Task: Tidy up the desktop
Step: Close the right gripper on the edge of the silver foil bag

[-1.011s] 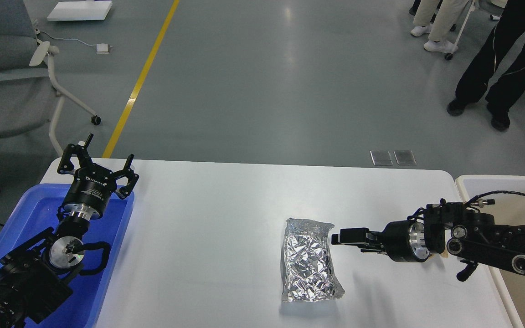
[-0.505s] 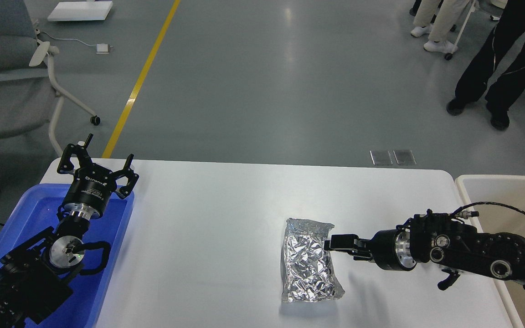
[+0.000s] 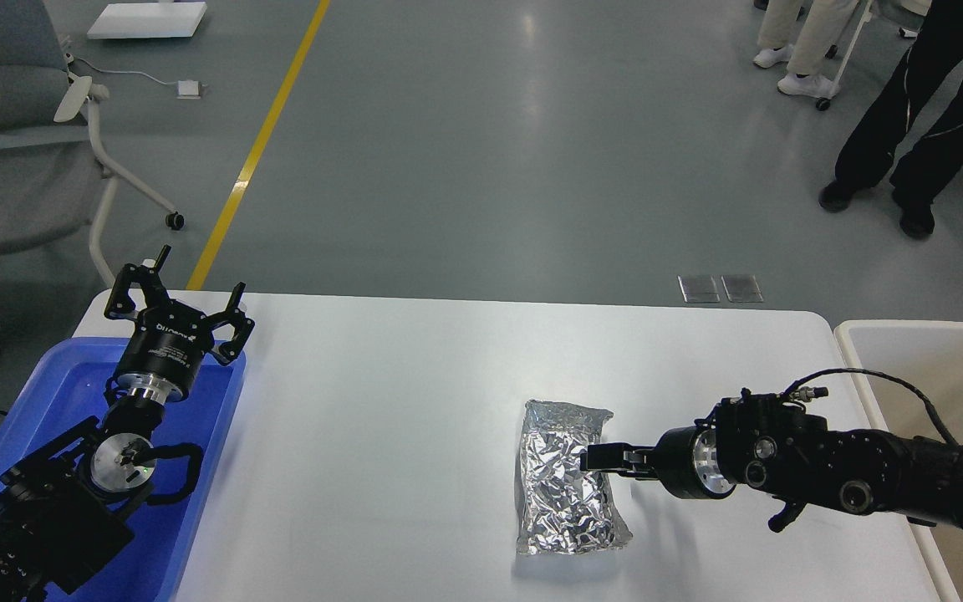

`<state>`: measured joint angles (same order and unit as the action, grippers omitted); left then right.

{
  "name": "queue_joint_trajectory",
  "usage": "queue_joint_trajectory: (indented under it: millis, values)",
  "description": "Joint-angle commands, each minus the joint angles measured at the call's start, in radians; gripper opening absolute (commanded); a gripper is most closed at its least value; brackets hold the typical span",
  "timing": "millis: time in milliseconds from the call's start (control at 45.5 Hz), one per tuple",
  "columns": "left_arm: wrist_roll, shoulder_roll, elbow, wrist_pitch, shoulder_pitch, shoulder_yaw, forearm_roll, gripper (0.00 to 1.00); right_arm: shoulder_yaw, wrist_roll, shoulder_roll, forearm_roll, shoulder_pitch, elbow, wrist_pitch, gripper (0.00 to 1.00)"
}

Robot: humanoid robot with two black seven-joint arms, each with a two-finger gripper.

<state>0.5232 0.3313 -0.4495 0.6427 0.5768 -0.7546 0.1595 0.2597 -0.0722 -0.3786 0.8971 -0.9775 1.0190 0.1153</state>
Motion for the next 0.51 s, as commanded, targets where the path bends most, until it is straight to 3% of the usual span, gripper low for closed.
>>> queue_joint_trajectory:
  millis: [0, 220, 330, 396, 484]
  values:
    - [0.0, 0.0, 0.0, 0.0, 0.0, 0.0, 0.0, 1.0, 0.013, -0.012, 0.024, 0.028, 0.005, -0.022, 0.0, 0.88]
    - [0.0, 0.0, 0.0, 0.0, 0.0, 0.001, 0.0, 1.0, 0.013, -0.043, 0.049, 0.026, 0.006, -0.057, 0.0, 0.85]
    - [0.0, 0.0, 0.0, 0.0, 0.0, 0.0, 0.0, 1.0, 0.015, -0.041, 0.049, 0.028, 0.006, -0.059, 0.0, 0.76]
    - [0.0, 0.0, 0.0, 0.0, 0.0, 0.0, 0.0, 1.0, 0.019, -0.041, 0.049, 0.029, 0.005, -0.06, 0.0, 0.65]
    - [0.0, 0.0, 0.0, 0.0, 0.0, 0.001, 0.0, 1.0, 0.027, -0.041, 0.059, 0.029, 0.002, -0.062, -0.002, 0.62]
